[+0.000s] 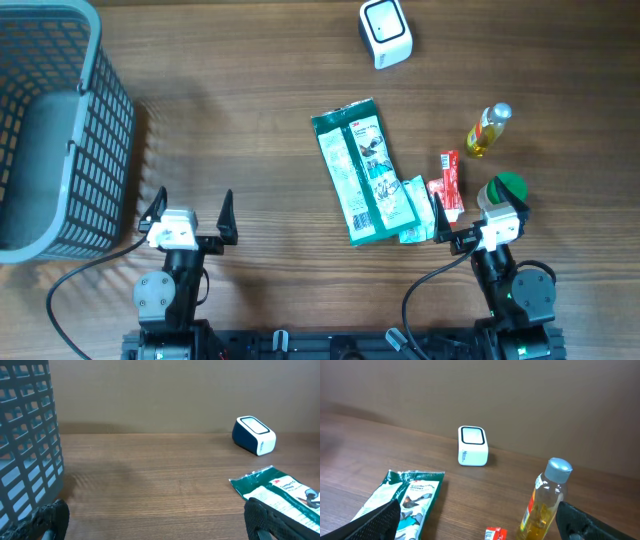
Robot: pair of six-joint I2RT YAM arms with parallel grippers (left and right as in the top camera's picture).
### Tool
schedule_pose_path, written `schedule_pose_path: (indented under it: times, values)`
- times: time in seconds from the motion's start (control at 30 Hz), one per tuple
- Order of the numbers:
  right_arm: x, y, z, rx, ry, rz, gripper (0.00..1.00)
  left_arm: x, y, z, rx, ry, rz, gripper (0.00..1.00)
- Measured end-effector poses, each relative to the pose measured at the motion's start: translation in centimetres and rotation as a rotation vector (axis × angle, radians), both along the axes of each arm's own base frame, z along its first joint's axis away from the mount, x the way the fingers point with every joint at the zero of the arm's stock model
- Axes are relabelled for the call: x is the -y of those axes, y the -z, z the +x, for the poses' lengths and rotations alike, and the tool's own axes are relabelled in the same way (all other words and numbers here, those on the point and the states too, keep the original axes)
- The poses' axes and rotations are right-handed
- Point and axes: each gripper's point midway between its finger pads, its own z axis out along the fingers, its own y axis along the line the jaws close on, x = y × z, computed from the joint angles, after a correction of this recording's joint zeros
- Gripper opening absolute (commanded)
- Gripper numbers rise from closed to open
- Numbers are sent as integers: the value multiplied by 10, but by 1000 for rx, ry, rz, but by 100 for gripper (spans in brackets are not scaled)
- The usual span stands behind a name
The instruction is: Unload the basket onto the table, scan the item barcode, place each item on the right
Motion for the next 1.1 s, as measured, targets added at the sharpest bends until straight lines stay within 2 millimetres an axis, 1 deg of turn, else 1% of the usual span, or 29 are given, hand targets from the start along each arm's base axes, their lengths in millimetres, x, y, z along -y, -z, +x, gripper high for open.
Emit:
schedule_pose_path:
  times: [1.1]
  values:
    - [0,0,0,0,0,0,100,0,0,0,1,1,11,100]
